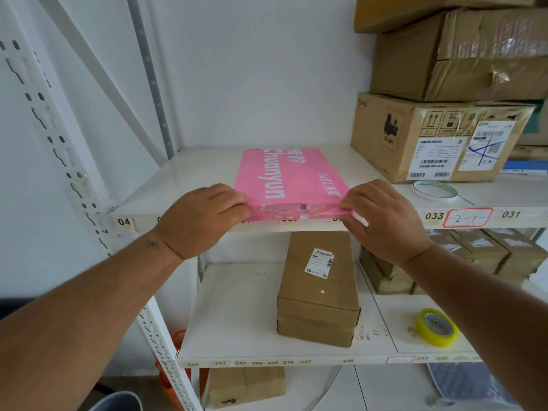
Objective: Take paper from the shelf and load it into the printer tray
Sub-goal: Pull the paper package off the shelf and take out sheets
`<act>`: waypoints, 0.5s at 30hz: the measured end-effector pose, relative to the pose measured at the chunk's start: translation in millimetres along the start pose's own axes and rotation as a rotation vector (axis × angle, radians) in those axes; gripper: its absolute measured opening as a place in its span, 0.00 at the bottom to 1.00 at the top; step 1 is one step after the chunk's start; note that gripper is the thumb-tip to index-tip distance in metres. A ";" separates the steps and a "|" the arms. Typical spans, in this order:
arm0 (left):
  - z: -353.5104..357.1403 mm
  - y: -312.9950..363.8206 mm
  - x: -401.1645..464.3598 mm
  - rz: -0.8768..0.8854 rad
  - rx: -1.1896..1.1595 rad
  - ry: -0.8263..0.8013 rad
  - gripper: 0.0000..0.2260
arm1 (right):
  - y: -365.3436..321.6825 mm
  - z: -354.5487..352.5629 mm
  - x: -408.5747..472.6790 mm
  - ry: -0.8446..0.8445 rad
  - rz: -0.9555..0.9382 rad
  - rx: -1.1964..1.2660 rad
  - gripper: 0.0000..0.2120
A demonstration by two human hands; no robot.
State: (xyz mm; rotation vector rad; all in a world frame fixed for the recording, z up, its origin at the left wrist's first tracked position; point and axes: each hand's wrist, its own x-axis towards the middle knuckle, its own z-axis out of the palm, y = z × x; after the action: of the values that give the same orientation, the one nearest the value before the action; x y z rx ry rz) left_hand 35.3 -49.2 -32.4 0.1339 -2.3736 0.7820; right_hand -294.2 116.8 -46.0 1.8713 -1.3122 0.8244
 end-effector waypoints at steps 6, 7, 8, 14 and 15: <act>-0.4 16.8 1.8 -0.239 -0.127 0.067 0.04 | -0.8 -1.1 -0.9 0.030 0.070 0.029 0.05; 0.6 18.4 1.5 -0.265 -0.144 0.070 0.05 | -0.7 -1.9 0.0 0.027 0.081 0.049 0.06; 1.7 19.2 1.1 -0.284 -0.164 0.074 0.06 | -0.6 -2.7 1.1 0.024 0.093 0.070 0.07; 2.2 21.6 1.2 -0.307 -0.202 0.081 0.09 | -1.0 -4.9 4.2 0.011 0.116 0.103 0.09; 1.3 21.4 2.5 -0.294 -0.179 0.075 0.10 | -1.1 -4.9 5.4 0.004 0.095 0.079 0.08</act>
State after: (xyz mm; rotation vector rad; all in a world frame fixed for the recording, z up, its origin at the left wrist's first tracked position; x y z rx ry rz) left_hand 26.7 -32.2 -42.5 0.3619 -2.2707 0.4270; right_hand -292.1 118.4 -39.2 1.8788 -1.3934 0.9411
